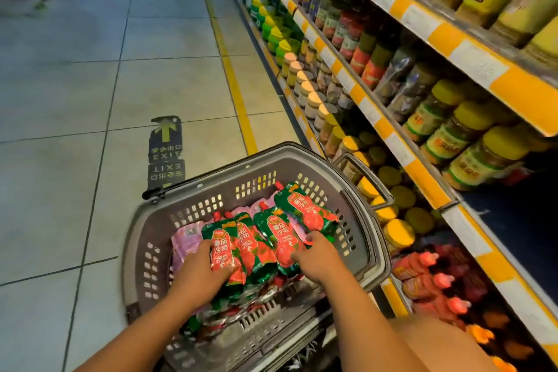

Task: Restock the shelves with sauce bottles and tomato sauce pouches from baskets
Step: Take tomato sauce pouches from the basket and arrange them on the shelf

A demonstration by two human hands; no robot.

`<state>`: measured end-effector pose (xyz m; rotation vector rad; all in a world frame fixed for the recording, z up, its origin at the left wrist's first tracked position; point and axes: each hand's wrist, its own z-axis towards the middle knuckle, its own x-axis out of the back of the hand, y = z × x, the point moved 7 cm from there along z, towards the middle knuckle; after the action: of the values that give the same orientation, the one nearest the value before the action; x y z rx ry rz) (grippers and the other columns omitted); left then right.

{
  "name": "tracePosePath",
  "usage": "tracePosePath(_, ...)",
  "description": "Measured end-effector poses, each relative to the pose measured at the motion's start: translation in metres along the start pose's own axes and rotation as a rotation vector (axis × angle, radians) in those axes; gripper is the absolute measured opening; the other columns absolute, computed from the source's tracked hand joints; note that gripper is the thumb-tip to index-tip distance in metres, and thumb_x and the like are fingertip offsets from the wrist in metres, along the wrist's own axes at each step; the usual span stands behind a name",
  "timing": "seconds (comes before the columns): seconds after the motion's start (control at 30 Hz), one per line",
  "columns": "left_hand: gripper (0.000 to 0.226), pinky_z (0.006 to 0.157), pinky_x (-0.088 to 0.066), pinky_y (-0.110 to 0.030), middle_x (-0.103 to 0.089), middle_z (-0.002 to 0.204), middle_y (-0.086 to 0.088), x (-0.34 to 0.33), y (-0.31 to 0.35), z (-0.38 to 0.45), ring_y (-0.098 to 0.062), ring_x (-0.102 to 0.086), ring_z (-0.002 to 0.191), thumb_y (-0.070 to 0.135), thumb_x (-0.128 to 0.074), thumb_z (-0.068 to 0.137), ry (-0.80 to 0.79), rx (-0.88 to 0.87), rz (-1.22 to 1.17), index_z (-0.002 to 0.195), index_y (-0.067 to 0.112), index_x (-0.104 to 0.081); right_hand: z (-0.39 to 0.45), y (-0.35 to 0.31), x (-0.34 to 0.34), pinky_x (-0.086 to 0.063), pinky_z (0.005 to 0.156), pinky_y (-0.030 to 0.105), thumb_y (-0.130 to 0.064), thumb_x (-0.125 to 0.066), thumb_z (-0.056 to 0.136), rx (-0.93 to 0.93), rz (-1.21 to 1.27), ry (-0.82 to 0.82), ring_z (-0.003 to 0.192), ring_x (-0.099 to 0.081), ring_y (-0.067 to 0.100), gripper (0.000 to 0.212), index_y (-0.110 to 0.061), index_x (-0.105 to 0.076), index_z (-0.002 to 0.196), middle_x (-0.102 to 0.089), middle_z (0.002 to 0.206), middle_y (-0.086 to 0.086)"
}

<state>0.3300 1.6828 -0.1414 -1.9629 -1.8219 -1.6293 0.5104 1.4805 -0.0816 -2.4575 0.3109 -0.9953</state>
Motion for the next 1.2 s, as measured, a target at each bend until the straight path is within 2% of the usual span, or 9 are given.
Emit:
tracePosePath(0.13,0.079,0.066,-0.052,-0.027,-0.064,0.103,0.007,-0.002,0.006,0.004,-0.011,-0.067,0.083,0.033,-0.085,0.084,-0.035,0.069,-0.078,0.145,0.022,-0.037,0.011,0.001,-0.004,-0.050,0.084,0.039,-0.021,-0.067,0.092,-0.023,0.002,-0.045,0.105,-0.058,0.031,0.056,-0.011,-0.042,0.142,-0.049,0.113,0.007)
tracePosePath(0.27,0.091,0.080,-0.058,-0.034,-0.069,0.110,0.005,0.003,0.002,0.006,-0.013,-0.070,0.093,0.028,-0.093,0.075,-0.032,0.109,-0.169,0.147,0.022,-0.037,0.013,-0.004,-0.014,-0.050,0.083,0.038,-0.019,-0.064,0.094,-0.047,-0.022,-0.089,0.102,-0.059,0.033,0.031,-0.011,-0.048,0.119,-0.059,0.114,0.013)
tracePosePath(0.37,0.096,0.084,-0.059,-0.038,-0.068,0.112,0.006,0.004,0.002,-0.002,-0.015,-0.069,0.096,0.023,-0.094,0.071,0.005,0.123,-0.236,0.148,0.023,-0.037,0.017,-0.005,-0.020,-0.054,0.094,0.043,-0.024,-0.066,0.090,-0.080,-0.029,-0.080,0.113,-0.061,0.037,0.050,-0.009,-0.046,0.133,-0.061,0.126,0.016)
tracePosePath(0.47,0.106,0.072,-0.059,-0.035,-0.067,0.110,0.002,0.001,-0.006,-0.011,-0.020,-0.073,0.088,0.012,-0.092,0.072,0.039,0.198,-0.365,0.155,0.024,-0.028,0.022,-0.004,-0.021,-0.055,0.096,0.046,-0.030,-0.066,0.083,-0.118,-0.040,-0.043,0.116,-0.060,0.039,0.068,-0.010,-0.038,0.142,-0.058,0.132,0.018)
tracePosePath(0.53,0.100,0.065,-0.062,-0.041,-0.071,0.104,-0.004,-0.002,-0.012,-0.014,-0.024,-0.076,0.077,0.008,-0.089,0.074,0.041,0.231,-0.381,0.152,0.024,-0.028,0.024,-0.003,-0.021,-0.054,0.098,0.046,-0.030,-0.066,0.085,-0.138,-0.055,-0.034,0.119,-0.058,0.039,0.073,-0.010,-0.034,0.147,-0.054,0.137,0.020)
tracePosePath(0.67,0.080,0.070,-0.063,-0.055,-0.073,0.097,-0.010,-0.004,-0.022,-0.010,-0.029,-0.077,0.072,0.010,-0.090,0.074,0.053,0.289,-0.391,0.130,0.027,-0.036,0.026,-0.002,-0.020,-0.052,0.098,0.044,-0.032,-0.066,0.092,-0.172,-0.066,-0.025,0.120,-0.057,0.040,0.071,-0.010,-0.032,0.150,-0.044,0.143,0.023)
tracePosePath(0.83,0.059,0.072,-0.062,-0.047,-0.071,0.098,-0.007,-0.001,-0.020,-0.011,-0.025,-0.075,0.078,0.011,-0.091,0.072,0.094,0.347,-0.415,0.107,0.023,-0.045,0.033,-0.002,-0.022,-0.051,0.103,0.046,-0.031,-0.068,0.089,-0.219,-0.057,-0.017,0.124,-0.055,0.042,0.078,-0.012,-0.028,0.153,-0.043,0.147,0.023)
tracePosePath(1.07,0.032,0.077,-0.063,-0.056,-0.077,0.090,-0.019,-0.011,-0.018,-0.008,-0.035,-0.078,0.078,0.001,-0.078,0.080,-0.016,0.406,-0.663,0.108,0.001,-0.062,0.043,0.002,-0.026,-0.050,0.104,0.047,-0.025,-0.067,0.083,-0.257,-0.030,0.036,0.119,-0.057,0.037,0.073,-0.003,-0.036,0.146,-0.057,0.135,0.017)
tracePosePath(1.2,0.041,0.081,-0.060,-0.064,-0.077,0.096,-0.023,-0.017,-0.015,-0.012,-0.040,-0.077,0.086,0.006,-0.079,0.074,-0.096,0.436,-0.795,0.112,0.002,-0.061,0.040,0.000,-0.019,-0.054,0.097,0.045,-0.019,-0.063,0.091,-0.259,0.044,0.096,0.123,-0.057,0.041,0.088,-0.003,-0.009,0.158,-0.054,0.142,0.022)
